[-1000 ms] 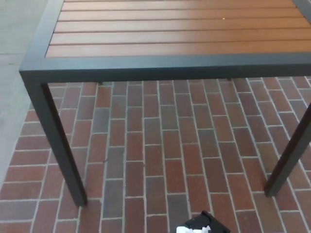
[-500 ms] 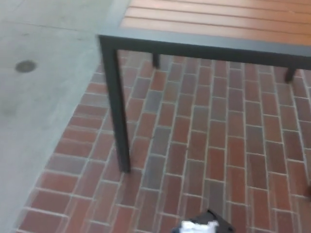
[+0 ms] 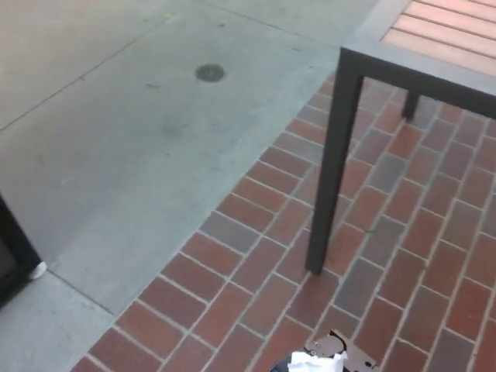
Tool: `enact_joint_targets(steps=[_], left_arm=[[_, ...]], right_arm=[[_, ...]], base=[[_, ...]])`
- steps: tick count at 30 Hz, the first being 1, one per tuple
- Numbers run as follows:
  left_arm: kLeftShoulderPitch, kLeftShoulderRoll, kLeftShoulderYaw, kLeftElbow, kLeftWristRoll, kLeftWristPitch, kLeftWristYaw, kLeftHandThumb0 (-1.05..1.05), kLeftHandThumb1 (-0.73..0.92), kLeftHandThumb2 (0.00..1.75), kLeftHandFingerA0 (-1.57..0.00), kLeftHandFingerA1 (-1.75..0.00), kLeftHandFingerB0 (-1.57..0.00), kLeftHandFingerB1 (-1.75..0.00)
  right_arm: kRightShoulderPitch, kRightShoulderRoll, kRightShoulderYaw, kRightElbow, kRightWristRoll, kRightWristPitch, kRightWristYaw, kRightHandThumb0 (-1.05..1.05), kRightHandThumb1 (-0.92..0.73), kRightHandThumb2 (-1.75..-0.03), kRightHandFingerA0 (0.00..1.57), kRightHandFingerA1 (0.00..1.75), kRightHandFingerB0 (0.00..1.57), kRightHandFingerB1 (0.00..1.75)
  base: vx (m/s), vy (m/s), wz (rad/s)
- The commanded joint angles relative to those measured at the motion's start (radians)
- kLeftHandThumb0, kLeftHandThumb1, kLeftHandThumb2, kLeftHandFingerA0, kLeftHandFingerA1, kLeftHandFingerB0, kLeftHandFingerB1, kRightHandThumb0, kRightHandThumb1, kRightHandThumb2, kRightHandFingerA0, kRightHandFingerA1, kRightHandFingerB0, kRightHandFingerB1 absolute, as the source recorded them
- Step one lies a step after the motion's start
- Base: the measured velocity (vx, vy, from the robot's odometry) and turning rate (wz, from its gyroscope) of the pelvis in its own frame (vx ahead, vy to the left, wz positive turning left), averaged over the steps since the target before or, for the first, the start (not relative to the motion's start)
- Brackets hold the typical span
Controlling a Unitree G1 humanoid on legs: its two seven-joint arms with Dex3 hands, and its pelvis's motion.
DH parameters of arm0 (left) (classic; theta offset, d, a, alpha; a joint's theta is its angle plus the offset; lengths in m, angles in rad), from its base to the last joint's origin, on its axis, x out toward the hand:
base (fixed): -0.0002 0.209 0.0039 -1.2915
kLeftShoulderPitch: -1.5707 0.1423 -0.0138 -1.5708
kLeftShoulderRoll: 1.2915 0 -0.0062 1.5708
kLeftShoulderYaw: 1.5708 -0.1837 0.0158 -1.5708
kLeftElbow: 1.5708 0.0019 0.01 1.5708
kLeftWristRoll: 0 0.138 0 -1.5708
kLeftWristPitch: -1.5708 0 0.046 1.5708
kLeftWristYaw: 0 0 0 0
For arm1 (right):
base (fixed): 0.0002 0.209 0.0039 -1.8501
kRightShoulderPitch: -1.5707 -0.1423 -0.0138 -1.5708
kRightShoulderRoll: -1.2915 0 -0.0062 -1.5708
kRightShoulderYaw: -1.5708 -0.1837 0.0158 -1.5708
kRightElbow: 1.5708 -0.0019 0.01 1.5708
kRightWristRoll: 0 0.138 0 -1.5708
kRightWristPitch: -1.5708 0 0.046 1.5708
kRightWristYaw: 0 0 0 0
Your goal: Pick up a piece of paper from the table and walk towards the trash can and throw it into compost
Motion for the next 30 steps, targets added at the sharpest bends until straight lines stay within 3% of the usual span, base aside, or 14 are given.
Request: enact_joint_targets(steps=[1, 5, 6, 13, 14, 20, 21, 30], left_arm=[[-0.015, 0.021, 0.005, 0.017, -0.002, -0.046, -0.002, -0.11, 0.63, 0.68, -0.89, -0.90, -0.83, -0.76], [-0.019, 0.026, 0.001, 0.018, 0.004, -0.057, -0.006, -0.07, 0.63, 0.73, -0.86, -0.88, -0.82, -0.75], [-0.019, 0.027, 0.000, 0.011, 0.004, -0.054, -0.005, -0.10, 0.65, 0.69, -0.87, -0.90, -0.82, -0.75], [-0.035, 0.031, -0.012, 0.007, 0.023, -0.031, 0.013, -0.12, 0.67, 0.66, -0.89, -0.87, -0.81, -0.72], [-0.036, 0.028, -0.006, 0.011, 0.014, -0.040, 0.008, -0.05, 0.61, 0.78, -0.90, -0.97, -0.86, -0.80], [-0.049, 0.030, -0.014, 0.032, 0.025, -0.064, 0.013, -0.07, 0.64, 0.74, -0.88, -0.91, -0.83, -0.76], [-0.053, 0.030, -0.016, 0.038, 0.027, -0.063, 0.015, -0.10, 0.66, 0.66, -0.87, -0.88, -0.80, -0.73], [-0.053, 0.022, -0.004, 0.053, 0.008, -0.063, 0.011, -0.08, 0.65, 0.70, -0.88, -0.91, -0.82, -0.75]], right_arm=[[0.028, 0.104, 0.178, -0.106, -0.013, -0.004, 0.021, -0.26, -0.55, -1.22, 0.95, 1.75, 0.76, 1.57], [0.026, 0.109, 0.170, -0.106, -0.011, 0.001, 0.019, -0.26, -0.55, -1.23, 0.95, 1.75, 0.75, 1.57], [0.022, 0.115, 0.170, -0.106, -0.014, 0.007, 0.016, -0.21, -0.51, -1.30, 1.00, 1.75, 0.78, 1.56], [0.018, 0.132, 0.168, -0.106, -0.017, 0.024, 0.019, -0.19, -0.50, -1.29, 0.99, 1.75, 0.78, 1.55], [0.012, 0.135, 0.167, -0.106, -0.026, 0.033, 0.021, -0.20, -0.54, -1.25, 0.98, 1.75, 0.77, 1.56], [-0.007, 0.145, 0.151, -0.106, -0.012, 0.063, 0.031, -0.24, -0.54, -1.23, 0.94, 1.74, 0.76, 1.55], [-0.008, 0.146, 0.148, -0.106, -0.004, 0.068, 0.031, -0.24, -0.53, -1.23, 0.95, 1.74, 0.76, 1.54], [-0.019, 0.149, 0.152, -0.106, -0.019, 0.102, 0.016, -0.20, -0.56, -1.22, 1.00, 1.75, 0.76, 1.55]], base=[[-0.02, -0.114, 1.20], [0.05, -0.120, 0.91], [-0.01, -0.112, 0.78], [-0.01, 0.021, 0.89], [-0.01, 0.152, 1.01], [0.05, 0.259, 0.68], [0.00, 0.098, 0.69], [0.04, -0.024, 0.55]])
